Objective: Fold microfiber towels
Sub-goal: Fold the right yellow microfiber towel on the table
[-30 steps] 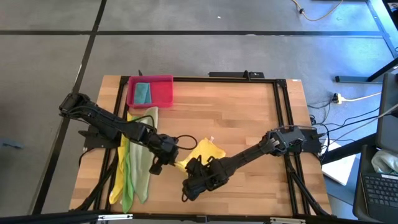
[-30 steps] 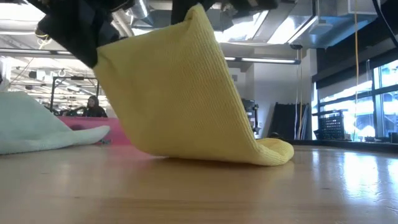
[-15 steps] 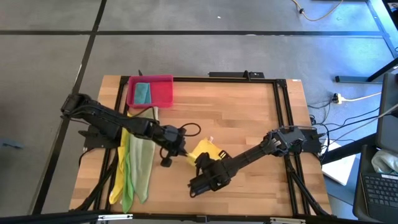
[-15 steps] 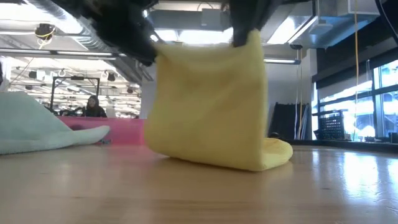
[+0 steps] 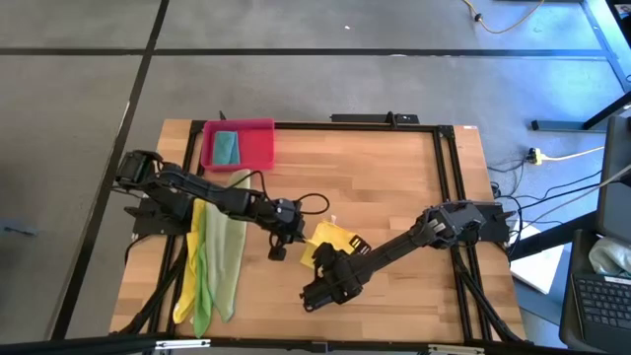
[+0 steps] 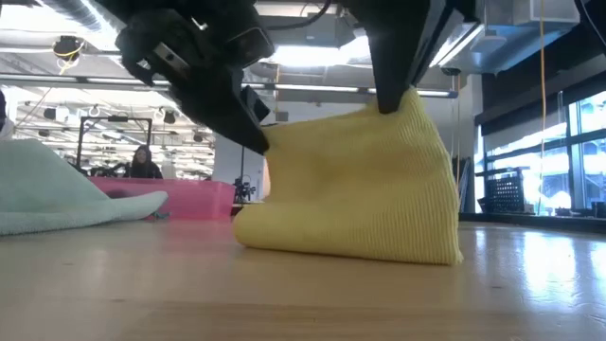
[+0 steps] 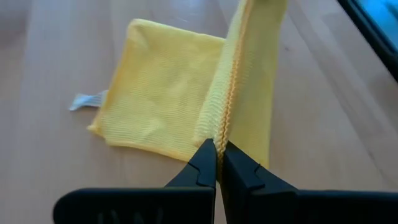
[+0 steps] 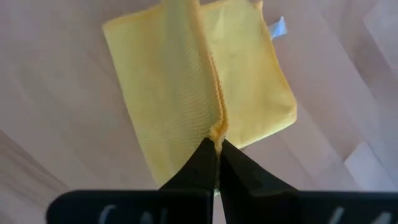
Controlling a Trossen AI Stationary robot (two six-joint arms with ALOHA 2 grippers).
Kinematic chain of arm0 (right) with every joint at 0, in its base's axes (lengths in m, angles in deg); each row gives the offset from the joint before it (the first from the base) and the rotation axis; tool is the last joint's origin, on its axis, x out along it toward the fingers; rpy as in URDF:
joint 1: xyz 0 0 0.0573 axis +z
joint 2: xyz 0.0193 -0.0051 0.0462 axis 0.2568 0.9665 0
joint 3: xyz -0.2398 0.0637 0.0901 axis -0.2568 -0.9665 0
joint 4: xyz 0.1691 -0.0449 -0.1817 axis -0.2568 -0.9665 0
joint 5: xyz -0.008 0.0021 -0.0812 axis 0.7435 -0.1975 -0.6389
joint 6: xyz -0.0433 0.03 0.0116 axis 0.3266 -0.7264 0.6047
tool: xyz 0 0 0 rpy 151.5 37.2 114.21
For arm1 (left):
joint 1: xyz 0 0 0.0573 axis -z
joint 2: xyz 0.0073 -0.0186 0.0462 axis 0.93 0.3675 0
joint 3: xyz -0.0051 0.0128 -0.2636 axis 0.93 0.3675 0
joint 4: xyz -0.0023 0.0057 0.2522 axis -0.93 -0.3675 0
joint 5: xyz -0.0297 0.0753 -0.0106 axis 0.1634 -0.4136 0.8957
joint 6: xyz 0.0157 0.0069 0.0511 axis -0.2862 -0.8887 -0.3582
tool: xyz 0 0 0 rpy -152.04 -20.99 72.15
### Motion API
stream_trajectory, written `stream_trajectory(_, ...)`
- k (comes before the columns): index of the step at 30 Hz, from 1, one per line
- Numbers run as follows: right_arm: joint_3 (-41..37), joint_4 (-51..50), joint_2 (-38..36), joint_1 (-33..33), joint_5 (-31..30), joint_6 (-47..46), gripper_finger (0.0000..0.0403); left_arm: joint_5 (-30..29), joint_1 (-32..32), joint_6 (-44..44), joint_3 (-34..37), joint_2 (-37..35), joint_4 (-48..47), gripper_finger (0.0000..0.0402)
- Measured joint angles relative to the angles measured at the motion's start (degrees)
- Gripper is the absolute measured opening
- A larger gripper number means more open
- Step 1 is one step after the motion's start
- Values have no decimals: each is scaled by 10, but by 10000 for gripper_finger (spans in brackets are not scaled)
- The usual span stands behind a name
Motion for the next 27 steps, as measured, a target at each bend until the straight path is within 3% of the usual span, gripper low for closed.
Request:
stream_trajectory(8, 1, 0, -54, -12, -72, 34, 6, -5, -14, 4, 0, -8, 7, 0)
stream_trajectory(13, -6, 3, -57, -28, -57, 80, 14, -5, -23, -1, 0, -8, 10, 0)
stream_trajectory(22, -87, 8, -61, -31, -22, 62, 9, -2, -34, -1, 0, -8, 12, 0)
stream_trajectory(27, -140, 67, -95, -35, -13, 65, 7, -1, -34, -1, 0, -8, 12, 0)
